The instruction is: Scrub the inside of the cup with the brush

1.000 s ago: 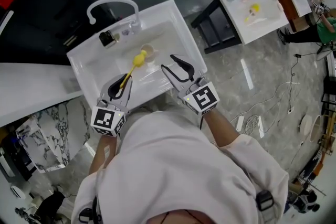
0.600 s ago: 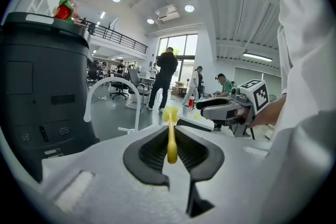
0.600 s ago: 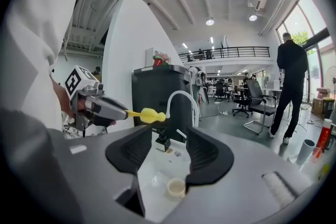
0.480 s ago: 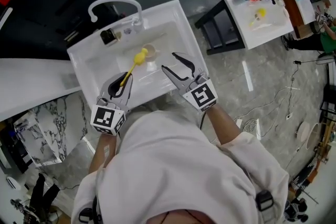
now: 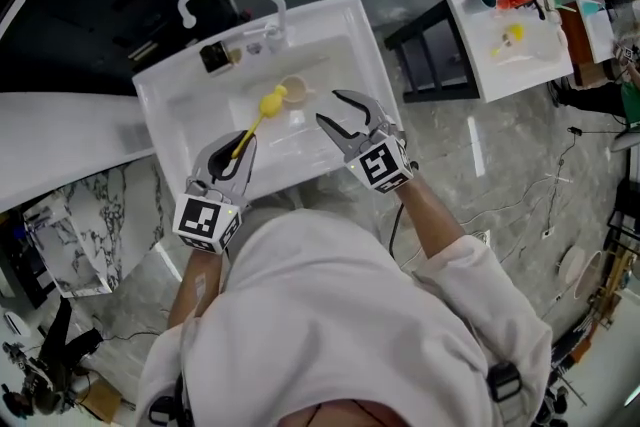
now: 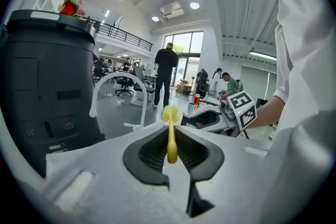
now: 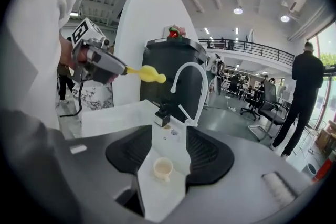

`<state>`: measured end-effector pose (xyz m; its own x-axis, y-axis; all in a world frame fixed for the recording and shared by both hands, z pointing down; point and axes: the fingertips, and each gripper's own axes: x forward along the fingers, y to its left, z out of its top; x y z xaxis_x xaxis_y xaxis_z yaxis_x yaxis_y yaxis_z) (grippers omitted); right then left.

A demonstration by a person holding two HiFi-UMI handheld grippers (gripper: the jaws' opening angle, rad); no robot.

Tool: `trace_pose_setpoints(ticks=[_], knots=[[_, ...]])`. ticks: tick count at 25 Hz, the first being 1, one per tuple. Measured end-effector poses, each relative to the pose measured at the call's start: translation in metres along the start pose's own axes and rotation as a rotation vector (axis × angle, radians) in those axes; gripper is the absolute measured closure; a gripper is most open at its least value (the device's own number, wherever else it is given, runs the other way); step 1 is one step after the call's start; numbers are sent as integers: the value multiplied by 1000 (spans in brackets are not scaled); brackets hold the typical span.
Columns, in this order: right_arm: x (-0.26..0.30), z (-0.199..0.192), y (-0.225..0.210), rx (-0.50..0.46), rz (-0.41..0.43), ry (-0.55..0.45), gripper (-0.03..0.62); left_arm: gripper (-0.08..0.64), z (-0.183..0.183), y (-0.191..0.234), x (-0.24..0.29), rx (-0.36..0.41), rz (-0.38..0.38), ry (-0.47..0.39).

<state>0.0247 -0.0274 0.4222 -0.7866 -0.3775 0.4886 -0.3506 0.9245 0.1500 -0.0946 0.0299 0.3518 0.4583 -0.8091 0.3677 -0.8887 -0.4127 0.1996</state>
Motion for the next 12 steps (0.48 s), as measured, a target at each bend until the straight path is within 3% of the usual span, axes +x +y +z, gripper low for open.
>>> trace_pose_setpoints(ticks=[12], knots=[[53, -72, -1, -93, 91, 148, 387, 520, -12, 5, 6, -19, 26, 27]])
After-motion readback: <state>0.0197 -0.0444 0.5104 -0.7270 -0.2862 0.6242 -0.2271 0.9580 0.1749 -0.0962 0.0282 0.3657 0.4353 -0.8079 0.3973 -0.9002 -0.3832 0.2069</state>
